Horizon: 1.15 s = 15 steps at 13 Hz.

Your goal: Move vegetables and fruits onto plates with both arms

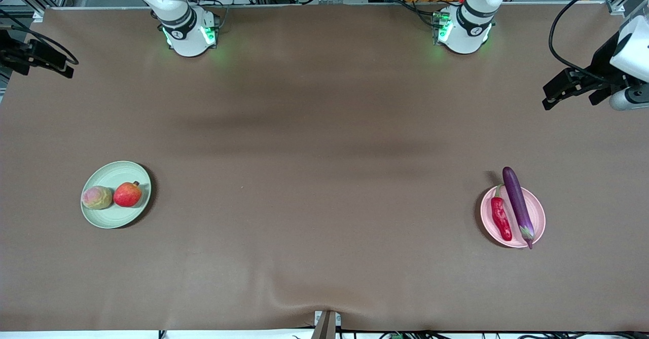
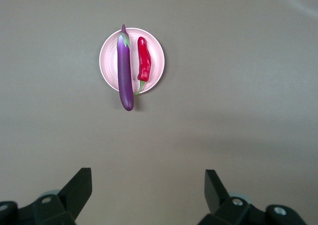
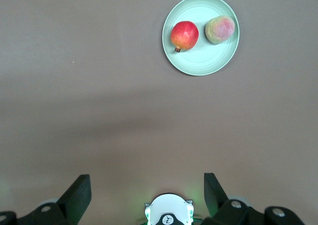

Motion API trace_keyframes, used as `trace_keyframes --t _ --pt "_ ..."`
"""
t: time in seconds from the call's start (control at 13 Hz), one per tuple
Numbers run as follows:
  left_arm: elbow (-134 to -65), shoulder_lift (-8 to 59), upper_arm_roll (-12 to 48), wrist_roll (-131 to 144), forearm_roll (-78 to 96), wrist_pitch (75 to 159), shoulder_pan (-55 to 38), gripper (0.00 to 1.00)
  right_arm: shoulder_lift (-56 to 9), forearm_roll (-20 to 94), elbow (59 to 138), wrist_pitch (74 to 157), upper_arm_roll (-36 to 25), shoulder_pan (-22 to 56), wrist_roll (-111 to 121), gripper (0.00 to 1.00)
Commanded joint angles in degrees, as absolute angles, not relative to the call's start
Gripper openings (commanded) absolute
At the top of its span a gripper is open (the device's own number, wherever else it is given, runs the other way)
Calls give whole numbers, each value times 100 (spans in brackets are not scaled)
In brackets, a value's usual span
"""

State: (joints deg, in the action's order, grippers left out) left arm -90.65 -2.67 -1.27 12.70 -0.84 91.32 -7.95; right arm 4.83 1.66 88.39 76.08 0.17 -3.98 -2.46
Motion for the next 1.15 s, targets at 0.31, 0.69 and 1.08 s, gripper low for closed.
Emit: trace_keyframes --t 0.31,0.69,1.08 --pt "-8974 -229 -132 1187 18 9141 -800 100 264 35 8648 7699 -88 -343 -237 100" --pt "-9009 -290 -132 1178 26 9079 -747 100 255 35 8657 7682 -79 -352 -246 100" --pt "-8956 -290 -141 1169 -26 9009 -738 100 246 0 8710 7699 -62 -325 -229 100"
